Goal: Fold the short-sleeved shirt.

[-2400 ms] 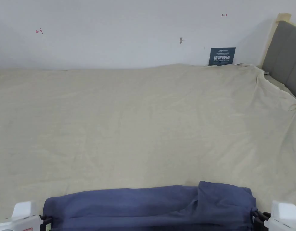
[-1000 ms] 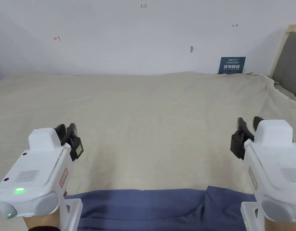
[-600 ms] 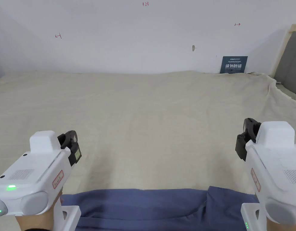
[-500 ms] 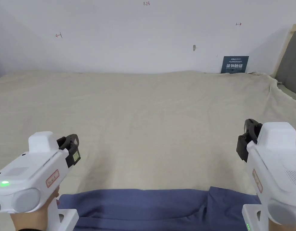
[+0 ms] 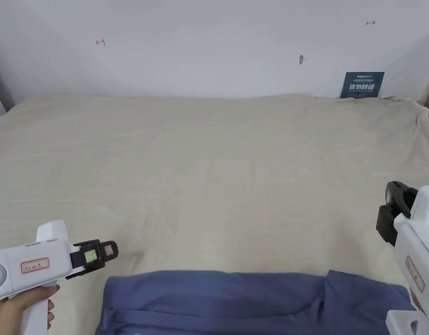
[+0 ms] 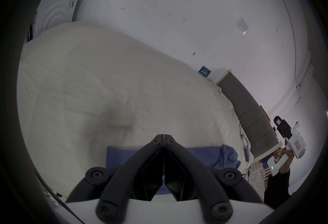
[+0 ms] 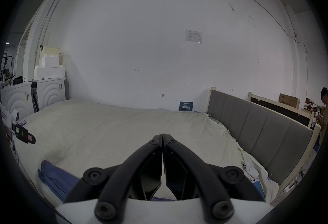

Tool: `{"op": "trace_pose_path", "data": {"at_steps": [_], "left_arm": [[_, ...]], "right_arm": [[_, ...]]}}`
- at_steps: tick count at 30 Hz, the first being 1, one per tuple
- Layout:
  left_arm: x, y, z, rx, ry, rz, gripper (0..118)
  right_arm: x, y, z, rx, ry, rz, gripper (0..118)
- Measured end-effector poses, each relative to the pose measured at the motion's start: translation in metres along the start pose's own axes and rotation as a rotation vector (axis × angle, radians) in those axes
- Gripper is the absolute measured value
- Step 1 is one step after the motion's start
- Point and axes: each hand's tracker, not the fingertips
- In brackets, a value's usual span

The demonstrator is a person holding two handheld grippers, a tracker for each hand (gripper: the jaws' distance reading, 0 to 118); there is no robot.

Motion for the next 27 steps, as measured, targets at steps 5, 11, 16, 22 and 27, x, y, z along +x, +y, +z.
{"op": "trace_pose_path", "data": {"at_steps": [5, 11, 16, 22, 27], "left_arm": [[-0.045, -0.014, -0.014, -0.094, 0.027, 0.106, 24], [-0.077, -0.034, -0.036, -0.16, 0.111, 0.136, 97], [-0.089, -0.043, -0.05, -0.192, 0.072, 0.143, 97], [-0.087, -0.046, -0.069, -0.244, 0.011, 0.096, 86], [-0.084, -0.044, -0.079, -0.268, -0.06, 0.113, 46]], "right_arm": [[-0.004, -0.008, -0.003, -0.03, -0.014, 0.006, 0], [-0.012, -0.016, -0.006, -0.07, -0.026, 0.016, 0], [-0.016, -0.022, -0.009, -0.097, -0.039, 0.021, 0], [-0.019, -0.027, -0.012, -0.123, -0.047, 0.02, 0], [-0.02, -0.028, -0.017, -0.139, -0.044, 0.015, 0]]}}
